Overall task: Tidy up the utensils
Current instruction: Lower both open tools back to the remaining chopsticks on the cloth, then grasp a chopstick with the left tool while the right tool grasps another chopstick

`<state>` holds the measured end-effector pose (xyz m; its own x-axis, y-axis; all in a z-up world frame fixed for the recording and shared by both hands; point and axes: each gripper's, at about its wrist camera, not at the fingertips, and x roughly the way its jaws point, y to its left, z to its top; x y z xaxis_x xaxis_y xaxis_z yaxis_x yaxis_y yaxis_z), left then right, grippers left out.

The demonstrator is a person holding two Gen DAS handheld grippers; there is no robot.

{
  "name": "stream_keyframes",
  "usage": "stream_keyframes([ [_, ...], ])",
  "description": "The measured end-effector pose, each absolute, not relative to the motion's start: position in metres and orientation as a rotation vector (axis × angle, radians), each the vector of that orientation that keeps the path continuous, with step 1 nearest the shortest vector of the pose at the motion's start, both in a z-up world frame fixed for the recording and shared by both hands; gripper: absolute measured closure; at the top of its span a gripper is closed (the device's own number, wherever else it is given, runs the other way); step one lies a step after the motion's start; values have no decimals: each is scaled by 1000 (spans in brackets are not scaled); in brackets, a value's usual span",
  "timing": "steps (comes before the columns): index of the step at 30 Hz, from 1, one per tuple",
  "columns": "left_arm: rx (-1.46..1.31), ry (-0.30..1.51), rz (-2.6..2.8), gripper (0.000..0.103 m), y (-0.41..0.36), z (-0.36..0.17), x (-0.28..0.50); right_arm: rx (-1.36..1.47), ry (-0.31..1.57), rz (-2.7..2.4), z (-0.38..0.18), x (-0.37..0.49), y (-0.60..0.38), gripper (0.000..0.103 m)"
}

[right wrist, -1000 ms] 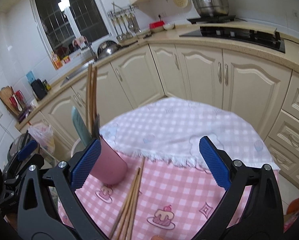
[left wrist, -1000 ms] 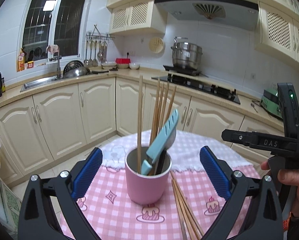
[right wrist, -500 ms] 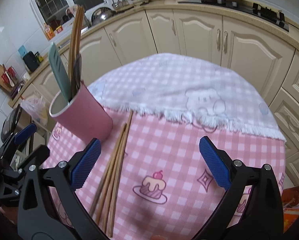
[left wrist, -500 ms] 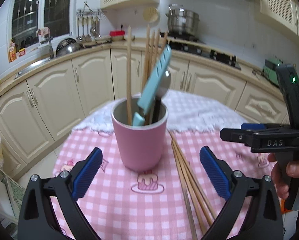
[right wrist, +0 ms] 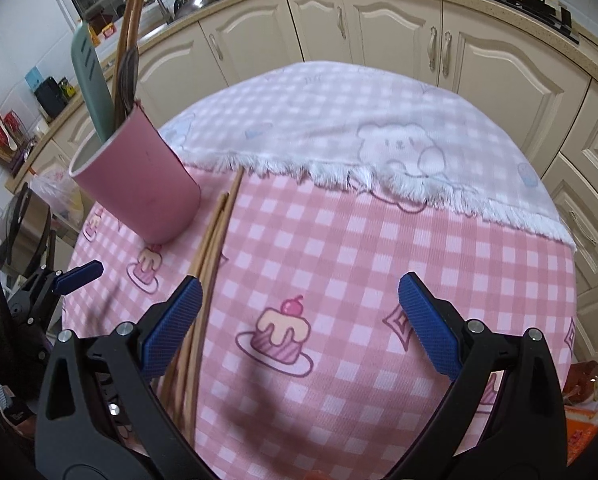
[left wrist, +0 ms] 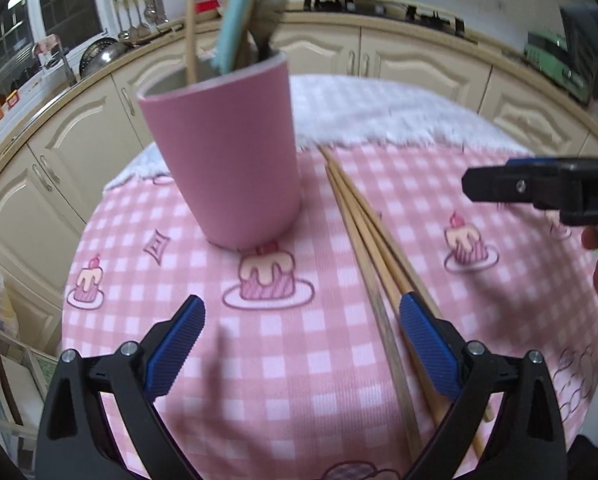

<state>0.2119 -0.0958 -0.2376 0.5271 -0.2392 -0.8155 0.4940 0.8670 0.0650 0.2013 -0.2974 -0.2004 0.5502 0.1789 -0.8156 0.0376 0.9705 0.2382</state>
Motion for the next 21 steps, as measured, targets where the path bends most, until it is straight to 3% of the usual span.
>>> stream_keyframes([
  [21, 242, 936, -469, 7, -78, -250, 223, 40, 1127, 114, -235, 214, -246, 6],
])
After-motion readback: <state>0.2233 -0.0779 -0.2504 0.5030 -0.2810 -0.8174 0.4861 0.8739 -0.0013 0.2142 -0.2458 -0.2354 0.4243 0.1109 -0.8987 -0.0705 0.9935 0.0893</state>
